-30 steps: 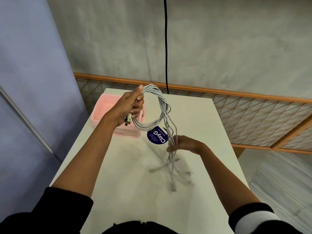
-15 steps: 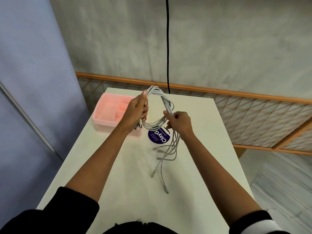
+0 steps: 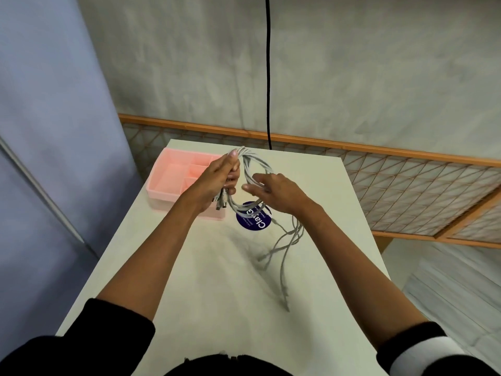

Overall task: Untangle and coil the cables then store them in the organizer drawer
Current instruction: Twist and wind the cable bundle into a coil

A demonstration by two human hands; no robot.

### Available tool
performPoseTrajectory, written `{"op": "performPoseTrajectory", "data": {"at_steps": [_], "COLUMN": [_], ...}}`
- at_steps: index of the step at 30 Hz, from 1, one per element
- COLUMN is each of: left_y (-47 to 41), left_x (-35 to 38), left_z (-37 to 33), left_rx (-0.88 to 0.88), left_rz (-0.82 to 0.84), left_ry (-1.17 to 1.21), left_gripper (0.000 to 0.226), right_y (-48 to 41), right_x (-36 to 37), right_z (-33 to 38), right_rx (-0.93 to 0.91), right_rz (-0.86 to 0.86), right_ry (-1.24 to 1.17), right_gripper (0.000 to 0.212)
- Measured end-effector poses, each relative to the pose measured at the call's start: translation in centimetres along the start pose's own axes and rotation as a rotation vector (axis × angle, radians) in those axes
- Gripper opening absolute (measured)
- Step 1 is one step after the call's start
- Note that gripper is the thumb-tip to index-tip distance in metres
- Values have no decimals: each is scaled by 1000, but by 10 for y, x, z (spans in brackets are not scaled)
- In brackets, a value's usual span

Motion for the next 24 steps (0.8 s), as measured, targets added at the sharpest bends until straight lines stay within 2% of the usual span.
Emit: {"op": "performPoseTrajectory", "data": {"at_steps": [4,7,11,14,16,19,24], "left_y": [2,4,4,8,13,16,13], "left_x": [-14,-18,-12,-1,9,20,22], "left_z": [12,14,12,15,14,12,5], "left_rx": [-13,-22,-66,-144,-167,-132,-82], "left_rz": [-48,-38,53,169,259,338,300], "left_ry": [-42,-21,87,229,293,232,34], "left_gripper": [41,40,42,41,40,39,39], "right_y": [10,15,22,25,27,28,24], "right_x": [-7,-29,-58,-67,-69,-72,-77], "right_z": [10,7,-2,-16,-21,-22,-35], "right_rx": [-149,-181,-90,-8,2,-22,-25], "right_rz": [53,4,-24,-48,-88,-201,-377], "right_ry": [36,-102,-428,-603,-634,-656,-533], "right_gripper": [35,35,38,26,22,22,27]}}
Point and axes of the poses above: each hand's wrist, its own y-axis away from the middle knuckle, its own x-axis out of the palm, z = x × y, the point moved 8 cm from there along -y, towards the middle knuckle, and after that the axes turned 1 degree about -y, right-handed, at the moved point
